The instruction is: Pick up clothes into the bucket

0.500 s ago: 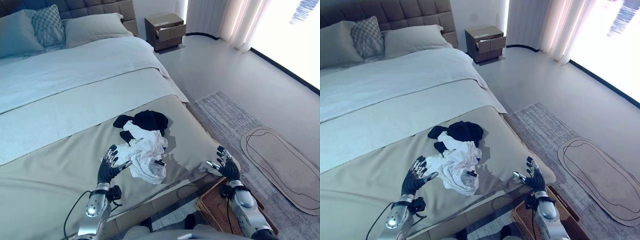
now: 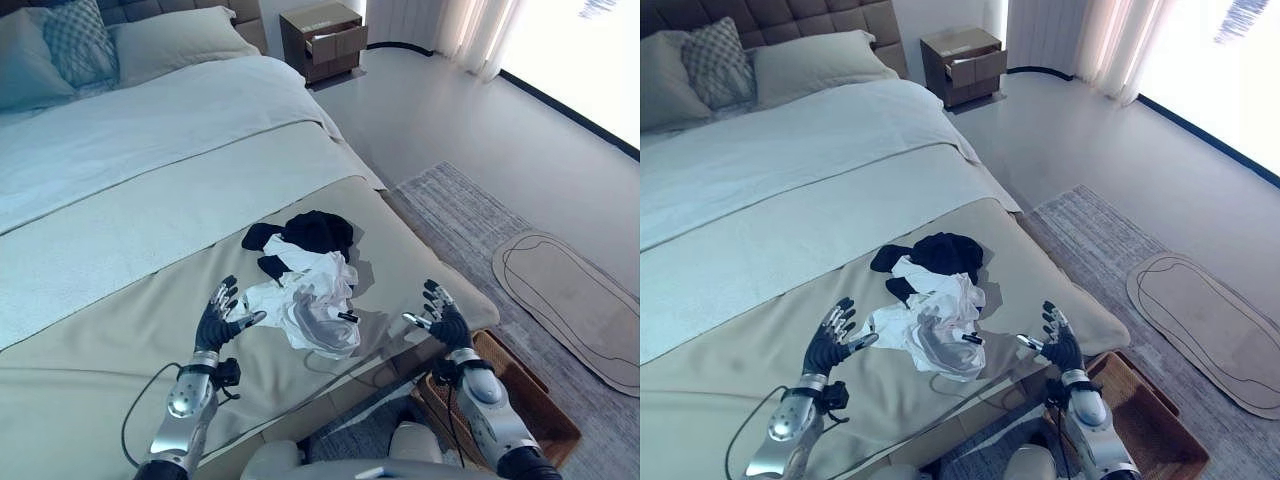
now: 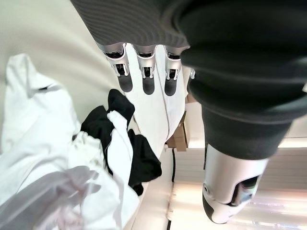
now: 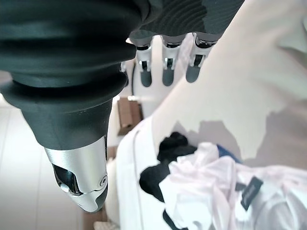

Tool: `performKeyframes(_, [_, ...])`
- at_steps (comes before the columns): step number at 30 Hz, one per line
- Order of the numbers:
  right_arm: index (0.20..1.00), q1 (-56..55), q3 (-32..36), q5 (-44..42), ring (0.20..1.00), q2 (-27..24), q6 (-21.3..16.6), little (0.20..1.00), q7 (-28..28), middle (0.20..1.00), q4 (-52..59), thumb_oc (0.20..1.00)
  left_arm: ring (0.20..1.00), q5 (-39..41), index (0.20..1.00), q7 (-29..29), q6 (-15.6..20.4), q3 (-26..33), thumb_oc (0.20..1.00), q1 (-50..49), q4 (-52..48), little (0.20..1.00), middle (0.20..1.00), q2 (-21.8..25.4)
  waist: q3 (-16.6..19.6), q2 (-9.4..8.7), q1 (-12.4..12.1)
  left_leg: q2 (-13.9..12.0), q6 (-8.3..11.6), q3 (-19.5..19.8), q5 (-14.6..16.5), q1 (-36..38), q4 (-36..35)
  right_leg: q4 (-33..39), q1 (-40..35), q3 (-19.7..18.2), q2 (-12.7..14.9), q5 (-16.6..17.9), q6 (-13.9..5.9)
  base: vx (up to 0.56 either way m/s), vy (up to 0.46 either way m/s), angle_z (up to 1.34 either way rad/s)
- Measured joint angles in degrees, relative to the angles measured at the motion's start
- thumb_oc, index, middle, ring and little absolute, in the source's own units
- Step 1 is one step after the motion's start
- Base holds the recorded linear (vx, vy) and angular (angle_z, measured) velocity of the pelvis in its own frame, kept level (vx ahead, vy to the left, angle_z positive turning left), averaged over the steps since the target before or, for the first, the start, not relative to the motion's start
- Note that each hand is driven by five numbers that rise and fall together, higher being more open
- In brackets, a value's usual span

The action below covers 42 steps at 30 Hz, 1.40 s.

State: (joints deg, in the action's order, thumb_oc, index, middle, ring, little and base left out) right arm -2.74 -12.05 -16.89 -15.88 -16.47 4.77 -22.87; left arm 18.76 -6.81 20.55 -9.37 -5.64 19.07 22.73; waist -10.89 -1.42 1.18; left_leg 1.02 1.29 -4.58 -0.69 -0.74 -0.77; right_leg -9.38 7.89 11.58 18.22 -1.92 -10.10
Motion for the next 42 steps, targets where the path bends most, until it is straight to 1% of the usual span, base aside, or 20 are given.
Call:
performKeyframes(1, [1.000, -0.1, 0.1, 0.0, 1.000, 0.1, 0.0, 1.000, 0.1, 1.000, 0.0, 1.000, 1.000, 0.0, 1.000, -0.2, 0.0, 0.1, 1.000, 0.1, 0.0, 1.000, 1.000, 0.4, 0.0, -0.46, -0.3, 0.0, 0.01, -0.3, 0.0, 0.0, -0.1, 2.4, -0.9, 0.4, 0.1, 0.6, -0.80, 0.03, -0.063, -0.15])
performKeyframes(2, [1.000, -0.6, 0.3, 0.4, 1.000, 0.1, 0.0, 1.000, 0.8, 1.000, -0.2, 1.000, 1.000, -0.4, 1.000, -0.7, 0.0, 0.4, 1.000, 0.2, 0.0, 1.000, 1.000, 0.4, 0.1, -1.01, -0.3, 0.1, 0.06, 0.1, 0.0, 0.0, -0.3, 6.1, -2.9, 0.6, -0.2, 2.6, -1.59, 0.04, -0.066, 0.05])
performKeyframes(3, [1.000, -0.8, 0.3, 0.5, 1.000, 0.1, 0.1, 1.000, 1.2, 1.000, -0.4, 1.000, 1.000, -1.0, 1.000, -1.1, 0.0, 0.6, 1.000, 0.2, 0.0, 1.000, 1.000, 0.2, 0.1, -1.29, -0.4, 0.0, 0.07, 0.3, 0.0, 0.2, -0.5, 7.7, -3.6, 0.6, -0.6, 5.3, -1.66, 0.04, -0.067, 0.08])
performKeyframes(6, [1.000, -0.6, 1.7, 0.7, 1.000, 1.0, 0.1, 1.000, 2.9, 1.000, -2.3, 1.000, 1.000, -2.3, 1.000, -2.3, 0.0, 0.6, 1.000, -0.2, 0.1, 1.000, 1.000, -0.8, 0.3, -0.54, -0.4, -2.0, 0.95, 0.0, -0.4, 0.5, -1.5, 11.2, -4.8, 0.8, -3.3, 7.1, -0.87, 0.03, -0.046, -0.10])
performKeyframes(7, [1.000, -1.4, 2.6, 0.6, 1.000, 1.2, 0.1, 1.000, 3.8, 1.000, -2.9, 1.000, 1.000, -2.3, 1.000, -2.8, 0.0, 0.6, 1.000, -0.3, 0.1, 1.000, 1.000, -1.1, 0.3, -0.30, 0.2, -3.4, 1.33, 0.0, -0.6, 0.5, -2.0, 13.3, -5.5, 1.0, -4.9, 8.0, 0.15, 0.05, -0.060, -0.08])
performKeyframes(9, [1.000, -1.0, 4.9, 0.5, 1.000, 2.0, 0.2, 1.000, 5.1, 1.000, -5.4, 1.000, 1.000, -2.4, 1.000, -3.7, 0.0, 0.9, 1.000, -0.2, 0.2, 1.000, 1.000, -1.6, 0.5, -0.15, 1.0, -4.7, 1.69, 0.0, -0.9, 1.2, -2.8, 14.6, -6.5, 1.5, -6.4, 8.4, 0.48, 0.07, -0.046, -0.07])
performKeyframes(10, [1.000, -1.6, 5.8, 0.5, 1.000, 1.5, 0.2, 1.000, 5.8, 1.000, -6.2, 1.000, 1.000, -2.8, 1.000, -4.0, -0.1, 0.9, 1.000, 0.0, 0.3, 1.000, 1.000, -1.8, 0.6, -0.02, 2.3, -5.3, 1.72, -0.1, -0.9, 1.4, -3.0, 14.6, -6.5, 1.5, -7.0, 8.3, 0.70, 0.08, -0.043, -0.08])
performKeyframes(17, [1.000, -3.3, 8.8, 0.5, 1.000, 0.4, 0.3, 1.000, 7.7, 1.000, -11.5, 1.000, 1.000, -4.8, 1.000, -5.4, -0.1, 0.9, 1.000, 2.1, 1.9, 1.000, 1.000, -2.3, 1.3, 0.42, 4.1, -6.0, 1.85, -1.3, -1.0, 2.2, -3.7, 14.6, -6.0, 0.2, -7.9, 8.3, 1.00, -0.02, -0.002, -0.13])
performKeyframes(21, [1.000, 0.1, 7.5, 0.5, 1.000, -0.8, 0.3, 1.000, 8.1, 1.000, -11.6, 1.000, 1.000, -6.9, 1.000, -8.0, -0.1, -0.9, 1.000, 5.6, 5.7, 1.000, 1.000, -1.9, 1.6, 0.89, 4.4, -5.1, 1.84, -3.4, -1.0, -2.7, -2.2, 14.2, 0.0, -2.3, -7.1, 9.8, 1.51, -0.17, 0.026, -0.28])
performKeyframes(23, [1.000, 2.2, 6.8, 0.5, 1.000, -1.3, 0.3, 1.000, 8.4, 1.000, -11.3, 1.000, 1.000, -8.5, 1.000, -9.9, 0.0, -1.6, 1.000, 7.6, 6.0, 1.000, 1.000, -1.8, 0.8, 0.58, 4.3, -4.7, 1.86, -4.6, -0.9, -6.0, -0.3, 12.1, 4.2, -3.9, -6.9, 10.3, 1.39, -0.19, 0.013, -0.27])
performKeyframes(25, [1.000, 7.1, 6.6, 0.5, 1.000, -1.4, 0.0, 1.000, 8.5, 1.000, -10.9, 1.000, 1.000, -11.4, 1.000, -12.2, -0.1, -1.8, 1.000, 12.7, 6.9, 1.000, 1.000, -1.1, -3.5, 0.40, 4.5, -4.3, 2.10, -5.0, -0.8, -10.4, 1.7, 10.5, 8.8, -4.7, -6.1, 10.4, 1.28, -0.12, -0.013, -0.13])
performKeyframes(27, [1.000, 8.9, 6.6, 0.5, 1.000, -1.4, 0.0, 1.000, 8.9, 1.000, -10.6, 1.000, 1.000, -13.1, 1.000, -13.8, -0.2, -1.9, 1.000, 14.8, 7.3, 1.000, 1.000, -1.1, -5.8, 0.29, 4.5, -4.3, 2.10, -5.0, -0.8, -11.8, 2.6, 10.2, 10.0, -4.8, -6.1, 10.9, 1.18, -0.10, -0.022, 0.02])
performKeyframes(29, [1.000, 10.5, 6.6, 0.4, 1.000, -1.8, -0.5, 1.000, 9.9, 1.000, -8.2, 1.000, 1.000, -17.2, 1.000, -16.6, -0.5, -3.0, 1.000, 18.6, 7.9, 1.000, 1.000, 0.3, -8.4, 0.19, 4.9, -4.6, 2.30, -4.6, -0.6, -16.3, 5.5, 8.1, 13.9, -4.9, -5.9, 10.6, 1.58, -0.12, -0.015, 0.06])
performKeyframes(32, [1.000, 15.0, 6.7, 0.2, 1.000, -2.3, -1.2, 1.000, 11.1, 1.000, -5.5, 1.000, 1.000, -22.4, 1.000, -20.4, -3.3, -2.9, 1.000, 26.3, 11.0, 1.000, 1.000, 2.1, -13.5, -0.20, 5.7, -4.9, 2.33, -3.9, -0.6, -22.4, 8.7, 5.2, 19.6, -4.9, -5.9, 10.6, 1.82, -0.07, -0.002, 0.08])
performKeyframes(33, [1.000, 15.9, 6.7, 0.2, 1.000, -2.4, -1.2, 1.000, 11.4, 1.000, -5.1, 1.000, 1.000, -23.2, 1.000, -20.9, -3.9, -2.9, 1.000, 27.5, 11.7, 1.000, 1.000, 2.1, -14.2, -0.17, 6.0, -4.9, 2.31, -3.8, -0.6, -23.3, 9.4, 4.7, 20.5, -5.0, -5.9, 10.7, 1.90, -0.07, -0.003, -0.01])
performKeyframes(34, [1.000, 16.8, 6.7, 0.0, 1.000, -2.8, -2.0, 1.000, 12.1, 1.000, -3.9, 1.000, 1.000, -25.1, 1.000, -22.5, -4.9, -3.0, 1.000, 30.0, 12.8, 1.000, 1.000, 2.4, -14.4, -0.16, 6.0, -5.2, 1.94, -3.6, 0.0, -26.7, 11.4, 3.5, 23.6, -5.4, -5.8, 10.4, 2.28, -0.04, 0.003, -0.04])
performKeyframes(37, [1.000, 17.9, 6.9, -0.1, 1.000, -3.0, -2.4, 1.000, 12.9, 1.000, -3.9, 1.000, 1.000, -27.1, 1.000, -24.3, -6.2, -3.0, 1.000, 33.3, 14.2, 1.000, 1.000, 2.9, -15.7, -0.16, 6.2, -5.4, 2.18, -3.3, 0.0, -28.9, 12.8, 2.1, 25.7, -5.6, -6.0, 11.0, 3.13, -0.08, 0.012, -0.02])
performKeyframes(38, [1.000, 17.7, 6.8, -0.1, 1.000, -3.3, -2.5, 1.000, 13.3, 1.000, -3.1, 1.000, 1.000, -28.8, 1.000, -25.7, -6.9, -3.5, 1.000, 34.9, 15.9, 1.000, 1.000, 3.4, -15.7, -0.21, 6.9, -5.5, 1.70, -3.2, 0.5, -30.7, 14.4, 0.5, 27.7, -6.0, -5.9, 10.6, 3.63, -0.05, 0.010, -0.01])
performKeyframes(40, [1.000, 19.4, 6.8, -0.1, 1.000, -3.6, -3.6, 1.000, 13.4, 1.000, -1.8, 1.000, 1.000, -31.8, 1.000, -28.0, -8.7, -4.1, 1.000, 38.8, 19.2, 1.000, 1.000, 6.3, -15.7, -0.15, 7.5, -5.7, 1.59, -3.0, 1.5, -34.9, 16.6, -1.8, 31.8, -6.2, -5.8, 9.1, 3.82, -0.04, 0.014, 0.01])
performKeyframes(42, [1.000, 20.1, 6.8, -0.1, 1.000, -4.3, -3.7, 1.000, 13.6, 1.000, -0.9, 1.000, 1.000, -34.1, 1.000, -30.1, -10.6, -5.5, 1.000, 43.3, 22.1, 1.000, 1.000, 8.0, -15.7, -0.14, 8.1, -5.7, 1.69, -3.0, 1.5, -38.5, 18.4, -3.4, 35.5, -6.7, -5.7, 9.4, 3.82, -0.02, 0.010, -0.01])
